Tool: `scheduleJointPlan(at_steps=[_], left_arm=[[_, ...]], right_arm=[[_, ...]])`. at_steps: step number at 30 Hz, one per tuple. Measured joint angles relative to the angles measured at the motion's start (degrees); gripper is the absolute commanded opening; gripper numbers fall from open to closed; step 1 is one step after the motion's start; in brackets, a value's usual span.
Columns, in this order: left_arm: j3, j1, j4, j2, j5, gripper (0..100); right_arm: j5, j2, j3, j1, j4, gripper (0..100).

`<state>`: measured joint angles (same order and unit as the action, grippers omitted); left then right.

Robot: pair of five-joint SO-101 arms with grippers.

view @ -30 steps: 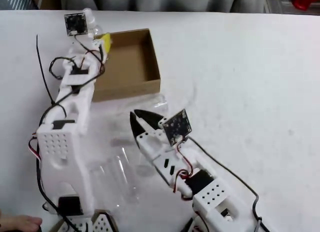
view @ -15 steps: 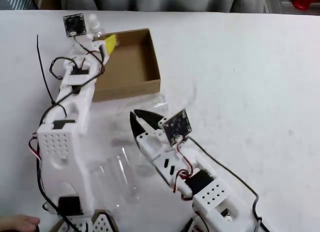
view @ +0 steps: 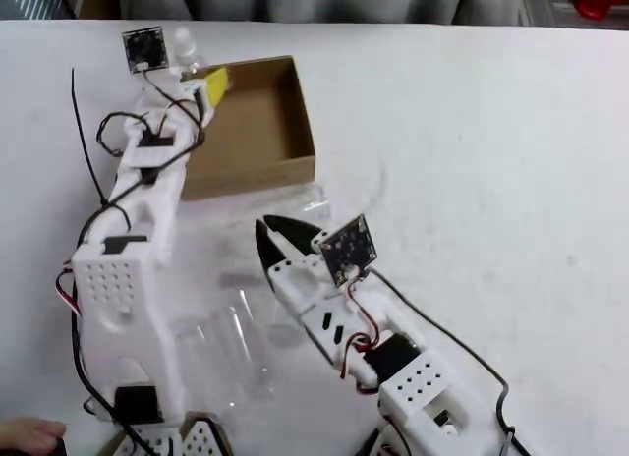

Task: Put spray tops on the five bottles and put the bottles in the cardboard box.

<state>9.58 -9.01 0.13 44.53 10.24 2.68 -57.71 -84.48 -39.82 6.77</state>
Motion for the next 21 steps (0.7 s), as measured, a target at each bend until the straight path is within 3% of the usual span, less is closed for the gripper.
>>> scheduleJointPlan(at_steps=[21], left_arm=[[-2.73, -0.7, 1.58, -7.47, 3.34, 33]], right_arm=[[0.0, 0.0, 0.0, 0.0, 0.0, 1.5]])
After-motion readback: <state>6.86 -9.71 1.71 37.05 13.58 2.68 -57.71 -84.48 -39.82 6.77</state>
